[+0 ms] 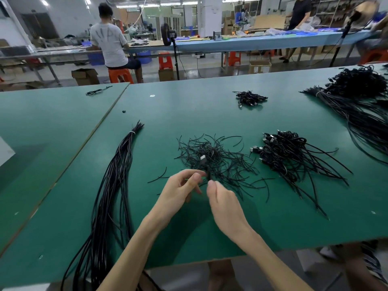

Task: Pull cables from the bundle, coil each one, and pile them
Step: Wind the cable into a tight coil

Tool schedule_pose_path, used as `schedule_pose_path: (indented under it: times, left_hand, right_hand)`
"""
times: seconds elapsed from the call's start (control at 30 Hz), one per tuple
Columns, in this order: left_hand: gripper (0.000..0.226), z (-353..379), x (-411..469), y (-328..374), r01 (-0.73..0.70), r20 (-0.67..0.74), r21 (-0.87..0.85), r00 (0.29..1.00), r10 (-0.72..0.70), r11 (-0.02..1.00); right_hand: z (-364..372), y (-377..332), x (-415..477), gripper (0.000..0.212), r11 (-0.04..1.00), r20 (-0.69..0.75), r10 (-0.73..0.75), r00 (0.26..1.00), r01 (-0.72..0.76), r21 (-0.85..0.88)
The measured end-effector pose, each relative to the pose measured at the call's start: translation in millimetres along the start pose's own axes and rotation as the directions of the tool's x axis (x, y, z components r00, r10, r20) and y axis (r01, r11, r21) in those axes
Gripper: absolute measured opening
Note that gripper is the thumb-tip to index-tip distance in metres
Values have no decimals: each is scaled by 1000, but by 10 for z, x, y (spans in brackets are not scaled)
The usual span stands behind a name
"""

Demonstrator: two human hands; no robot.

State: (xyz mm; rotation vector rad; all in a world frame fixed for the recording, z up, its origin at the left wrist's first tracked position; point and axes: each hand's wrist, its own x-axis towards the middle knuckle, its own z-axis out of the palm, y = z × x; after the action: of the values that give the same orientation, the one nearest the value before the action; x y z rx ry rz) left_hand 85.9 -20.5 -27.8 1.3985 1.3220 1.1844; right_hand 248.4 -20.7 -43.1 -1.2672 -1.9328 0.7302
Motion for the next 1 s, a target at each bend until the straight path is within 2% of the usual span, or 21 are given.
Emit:
schedule_pose_path:
  times: [0.07, 0.13, 0.23, 0.33, 0.57, 0.9, 1.0]
  left_hand:
    - [12, -12, 110, 12, -12, -72, 214, 997, 28, 977]
    - [12, -2, 205, 19, 12, -139, 452, 989, 57, 892]
    - [6, 53, 298, 42, 50, -148, 617, 988, 53, 785]
    - [15, 153, 358, 53, 38, -85, 725, 996, 34, 688]
    - [15, 220, 363, 64, 15, -77, 805, 994, 80, 593]
    - [14, 49, 221, 66, 72, -226, 712, 965, 130, 698]
    - [12, 36, 219, 81, 96, -250, 652, 964, 93, 752]
  right_hand:
    - [-29, 39, 26, 45, 976, -57, 93, 994, -79, 202]
    - [-39, 62, 32, 45, 946, -74, 142, 987, -113, 302]
    - [-42, 77, 41, 44, 930, -95, 167, 981, -125, 346]
    - [-45, 81, 44, 44, 926, -84, 173, 981, -133, 355]
    - [-43, 87, 53, 46, 926, -77, 174, 982, -136, 353]
    - [-34, 100, 60, 45, 929, -38, 166, 985, -144, 341]
    - [-36, 96, 53, 45, 929, -25, 175, 984, -156, 337]
